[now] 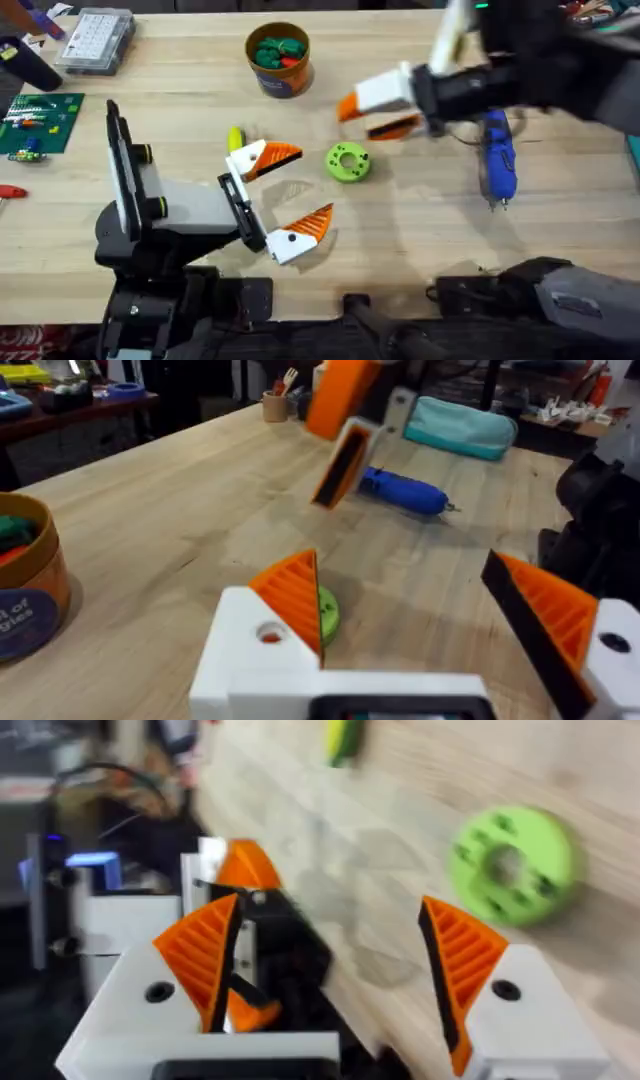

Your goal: Pick up the gripper from the table and insert it into the empty holder that is missing its gripper. Then pick up a screw, insert it into the mounting hole, and use the screwdriver to tighten it. Finally, clean up the table by picking up the vegetable and placing it into the bucket.

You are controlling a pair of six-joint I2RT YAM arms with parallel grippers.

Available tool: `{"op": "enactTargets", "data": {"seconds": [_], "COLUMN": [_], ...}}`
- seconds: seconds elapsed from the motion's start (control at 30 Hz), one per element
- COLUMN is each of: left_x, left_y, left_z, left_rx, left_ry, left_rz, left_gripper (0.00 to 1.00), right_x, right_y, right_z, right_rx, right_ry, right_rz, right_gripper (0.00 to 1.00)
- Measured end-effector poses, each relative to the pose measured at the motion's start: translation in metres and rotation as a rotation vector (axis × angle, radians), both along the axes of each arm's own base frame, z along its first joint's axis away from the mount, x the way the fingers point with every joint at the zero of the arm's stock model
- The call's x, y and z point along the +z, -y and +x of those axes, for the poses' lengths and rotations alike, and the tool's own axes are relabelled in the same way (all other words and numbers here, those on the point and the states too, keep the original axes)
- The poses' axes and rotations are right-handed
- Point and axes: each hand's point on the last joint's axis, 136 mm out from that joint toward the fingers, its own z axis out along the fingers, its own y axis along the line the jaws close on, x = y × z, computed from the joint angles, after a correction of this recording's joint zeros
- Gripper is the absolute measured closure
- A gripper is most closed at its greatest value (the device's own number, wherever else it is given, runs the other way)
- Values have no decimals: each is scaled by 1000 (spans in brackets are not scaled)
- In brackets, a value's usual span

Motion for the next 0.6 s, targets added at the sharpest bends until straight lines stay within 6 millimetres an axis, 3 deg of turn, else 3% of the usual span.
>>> {"op": "enactTargets", "data": {"seconds": [0.2,0.37,0.6], "left_x": [0,0,0], "left_y": [0,0,0], "left_z": [0,0,0], "left_rx": [0,-1,-3], "left_ry": [0,0,0], "left_rz": [0,0,0], "left_gripper": [14,14,14], "right_x": [15,15,-6], "right_y": [46,75,105], "right_z": [-35,-67,-88], "right_rx": [-50,-45,-39], "right_ry": [155,236,301], "right_rz": [-204,-359,-538], "right_gripper": [5,5,5]}}
